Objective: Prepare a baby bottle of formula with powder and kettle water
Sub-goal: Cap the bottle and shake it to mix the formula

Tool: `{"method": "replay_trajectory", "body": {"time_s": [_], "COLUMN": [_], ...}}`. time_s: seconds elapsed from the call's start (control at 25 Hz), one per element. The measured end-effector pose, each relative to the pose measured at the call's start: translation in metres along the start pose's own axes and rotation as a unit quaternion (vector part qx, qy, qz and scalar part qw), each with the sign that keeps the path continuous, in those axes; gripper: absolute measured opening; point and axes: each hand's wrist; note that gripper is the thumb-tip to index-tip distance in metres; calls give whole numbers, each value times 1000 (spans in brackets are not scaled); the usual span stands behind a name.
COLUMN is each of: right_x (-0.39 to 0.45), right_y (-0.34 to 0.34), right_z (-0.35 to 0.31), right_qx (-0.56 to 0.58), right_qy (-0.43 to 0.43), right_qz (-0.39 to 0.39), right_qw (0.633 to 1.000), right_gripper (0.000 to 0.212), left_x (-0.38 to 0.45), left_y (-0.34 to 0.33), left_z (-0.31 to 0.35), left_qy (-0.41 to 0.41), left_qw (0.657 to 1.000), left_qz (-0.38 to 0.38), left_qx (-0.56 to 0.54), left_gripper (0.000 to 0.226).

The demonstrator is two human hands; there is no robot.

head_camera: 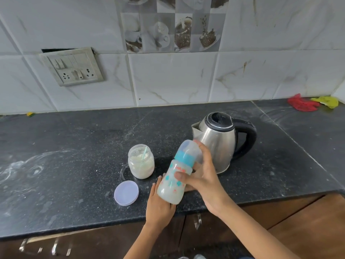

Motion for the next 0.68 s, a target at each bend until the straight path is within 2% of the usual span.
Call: {"method": "replay_trajectory", "body": {"time_s": [0.12,0.16,0.28,0.32,0.44,0.48,0.56,0.6,0.64,0.68], "right_x": [12,11,-4,-3,6,2,-12,-15,-11,-3], "right_y": [7,6,0,3,13,10,5,4,6,11], "right_z": [-5,-5,1,0,-7,-7,3,6,6,3], "right_qx": [95,96,5,12,117,106,32,15,27,67], "right_qy": [22,15,-15,-7,24,14,-24,-28,-20,1], "right_qz": [95,95,11,18,114,106,29,16,29,77], "right_qw": [991,991,1000,1000,986,989,999,999,999,995], "right_gripper": [87,87,84,83,79,79,82,83,81,77], "left_x": [5,6,2,3,4,3,2,-1,0,2], "left_y": [3,3,5,4,3,4,9,7,9,7], "left_z": [0,2,4,3,0,2,8,7,7,4], "left_qy": [1,0,14,15,-5,9,53,66,48,20], "left_qw": [999,999,1000,1000,999,999,998,997,999,1000], "left_qz": [-23,-24,-7,-12,-24,-28,-2,6,0,-13], "left_qx": [48,48,-14,-9,48,32,-24,-37,-24,7], "left_gripper": [43,43,52,50,43,44,51,54,52,47]}}
Point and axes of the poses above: each hand's wrist, its own x-axis towards the middle knuckle, its own y-axis out of the back of the hand, z = x × y, and after that the axes turned 7 degrees about z, right-handed
